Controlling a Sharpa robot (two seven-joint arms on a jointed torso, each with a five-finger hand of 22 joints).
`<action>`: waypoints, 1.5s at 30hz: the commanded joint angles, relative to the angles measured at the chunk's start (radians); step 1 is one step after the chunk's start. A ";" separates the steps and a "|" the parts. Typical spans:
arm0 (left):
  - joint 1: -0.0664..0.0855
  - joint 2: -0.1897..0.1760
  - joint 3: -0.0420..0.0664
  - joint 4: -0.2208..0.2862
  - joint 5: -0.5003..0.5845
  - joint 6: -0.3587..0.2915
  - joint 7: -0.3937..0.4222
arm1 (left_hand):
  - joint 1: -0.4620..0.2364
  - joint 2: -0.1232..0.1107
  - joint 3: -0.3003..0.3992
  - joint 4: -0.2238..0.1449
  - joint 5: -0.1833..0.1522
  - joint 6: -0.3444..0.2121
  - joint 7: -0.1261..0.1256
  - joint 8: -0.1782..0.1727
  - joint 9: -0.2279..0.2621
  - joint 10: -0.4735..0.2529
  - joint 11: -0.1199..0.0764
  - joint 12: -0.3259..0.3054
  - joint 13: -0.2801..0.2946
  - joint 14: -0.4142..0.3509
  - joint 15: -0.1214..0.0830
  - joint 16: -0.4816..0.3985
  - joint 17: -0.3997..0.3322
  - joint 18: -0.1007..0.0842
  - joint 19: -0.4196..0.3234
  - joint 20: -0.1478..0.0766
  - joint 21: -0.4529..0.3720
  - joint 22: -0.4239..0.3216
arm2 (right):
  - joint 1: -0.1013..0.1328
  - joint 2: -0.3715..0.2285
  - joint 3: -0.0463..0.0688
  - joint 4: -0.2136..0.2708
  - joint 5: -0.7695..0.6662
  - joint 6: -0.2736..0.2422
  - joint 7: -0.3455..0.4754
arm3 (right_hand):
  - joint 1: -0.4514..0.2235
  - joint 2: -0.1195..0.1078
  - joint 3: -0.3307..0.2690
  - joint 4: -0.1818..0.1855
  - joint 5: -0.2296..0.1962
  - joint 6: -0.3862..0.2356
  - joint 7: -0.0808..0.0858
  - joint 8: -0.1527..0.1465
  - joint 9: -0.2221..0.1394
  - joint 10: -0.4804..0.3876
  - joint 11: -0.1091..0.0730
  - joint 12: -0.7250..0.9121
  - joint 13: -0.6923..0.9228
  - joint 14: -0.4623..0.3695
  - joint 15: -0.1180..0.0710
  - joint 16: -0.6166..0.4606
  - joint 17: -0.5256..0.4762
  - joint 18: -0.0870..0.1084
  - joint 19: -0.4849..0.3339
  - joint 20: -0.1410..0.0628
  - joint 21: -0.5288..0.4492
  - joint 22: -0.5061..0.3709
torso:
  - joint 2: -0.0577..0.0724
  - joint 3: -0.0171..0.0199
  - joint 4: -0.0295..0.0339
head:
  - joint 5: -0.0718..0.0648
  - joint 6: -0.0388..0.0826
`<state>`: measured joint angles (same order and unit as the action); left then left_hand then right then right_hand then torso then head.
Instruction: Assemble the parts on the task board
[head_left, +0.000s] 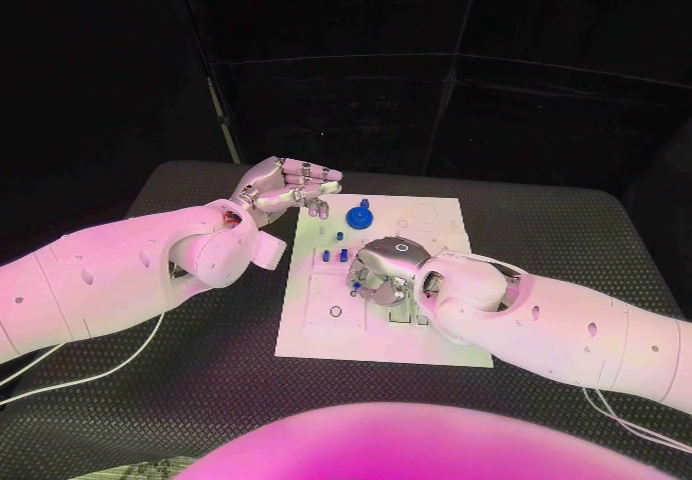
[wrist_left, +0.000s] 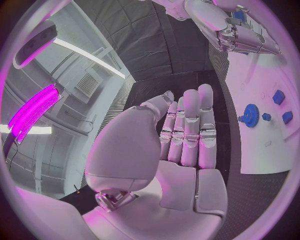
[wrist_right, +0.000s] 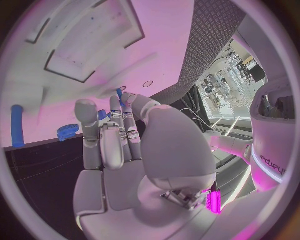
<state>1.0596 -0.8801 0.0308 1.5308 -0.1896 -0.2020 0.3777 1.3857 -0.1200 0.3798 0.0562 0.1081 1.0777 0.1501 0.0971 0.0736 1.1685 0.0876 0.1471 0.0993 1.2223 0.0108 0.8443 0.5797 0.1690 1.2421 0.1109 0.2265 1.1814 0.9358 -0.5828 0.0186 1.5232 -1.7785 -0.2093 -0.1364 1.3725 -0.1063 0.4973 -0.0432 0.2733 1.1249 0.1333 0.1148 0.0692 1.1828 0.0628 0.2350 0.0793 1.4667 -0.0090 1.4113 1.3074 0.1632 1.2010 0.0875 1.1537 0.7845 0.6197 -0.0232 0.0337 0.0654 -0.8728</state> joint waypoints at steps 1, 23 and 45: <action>0.001 0.001 0.001 0.000 0.005 0.008 0.013 | -0.003 0.006 -0.001 -0.004 -0.004 -0.002 0.006 -0.006 -0.002 -0.003 0.003 0.007 0.002 -0.005 0.000 -0.005 -0.001 0.012 -0.003 0.001 -0.007 -0.001 | -0.002 0.002 -0.002 0.000 -0.009 0.016 0.003 | -0.010 -0.003 -0.002 -0.001 -0.004 0.001 0.009 0.001 0.001 0.001 0.006 -0.006 -0.001 0.058 -0.004 0.002 0.016 -0.018 0.002 0.003 0.002 -0.001 | 0.000 -0.0003 0.0001 | 0.001 0.000; 0.001 0.000 0.001 -0.001 0.005 0.014 0.009 | -0.003 0.006 -0.001 -0.004 -0.004 -0.002 0.006 -0.006 -0.002 -0.003 0.003 0.007 0.002 -0.005 0.000 -0.005 -0.001 0.012 -0.003 0.001 -0.007 -0.001 | -0.009 -0.003 -0.002 0.012 -0.024 0.005 0.002 | -0.010 -0.001 -0.002 0.000 -0.005 0.002 0.009 0.001 0.001 0.002 0.006 -0.007 -0.001 0.058 -0.004 0.003 0.016 -0.018 0.002 0.003 0.002 -0.001 | 0.000 -0.0009 0.0004 | 0.005 0.000; 0.001 -0.002 0.001 0.002 0.005 0.017 0.007 | -0.004 0.006 -0.002 -0.004 -0.004 -0.003 0.007 -0.006 -0.002 -0.005 0.003 0.008 0.002 -0.005 0.000 -0.005 -0.002 0.012 -0.003 0.001 -0.008 -0.003 | -0.012 0.009 -0.002 -0.010 -0.029 0.002 0.003 | -0.010 -0.001 -0.002 0.000 -0.006 0.002 0.008 0.001 0.001 0.002 0.006 -0.008 -0.001 0.058 -0.004 0.003 0.017 -0.018 0.001 0.003 0.003 -0.001 | 0.000 -0.0001 -0.0001 | 0.010 0.000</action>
<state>1.0596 -0.8824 0.0308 1.5303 -0.1893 -0.1964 0.3771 1.3857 -0.1200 0.3798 0.0562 0.1081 1.0777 0.1500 0.0971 0.0727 1.1685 0.0876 0.1516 0.0998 1.2223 0.0108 0.8443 0.5788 0.1689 1.2422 0.1109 0.2218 1.1796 0.9244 -0.5738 0.0174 1.5156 -1.7972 -0.2070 -0.1336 1.3725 -0.1063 0.4972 -0.0431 0.2729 1.1256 0.1341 0.1121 0.0690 1.1827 0.0628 0.2303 0.0792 1.4667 -0.0090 1.4113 1.3077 0.1632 1.2010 0.0875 1.1536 0.7847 0.6197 -0.0238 0.0337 0.0752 -0.8727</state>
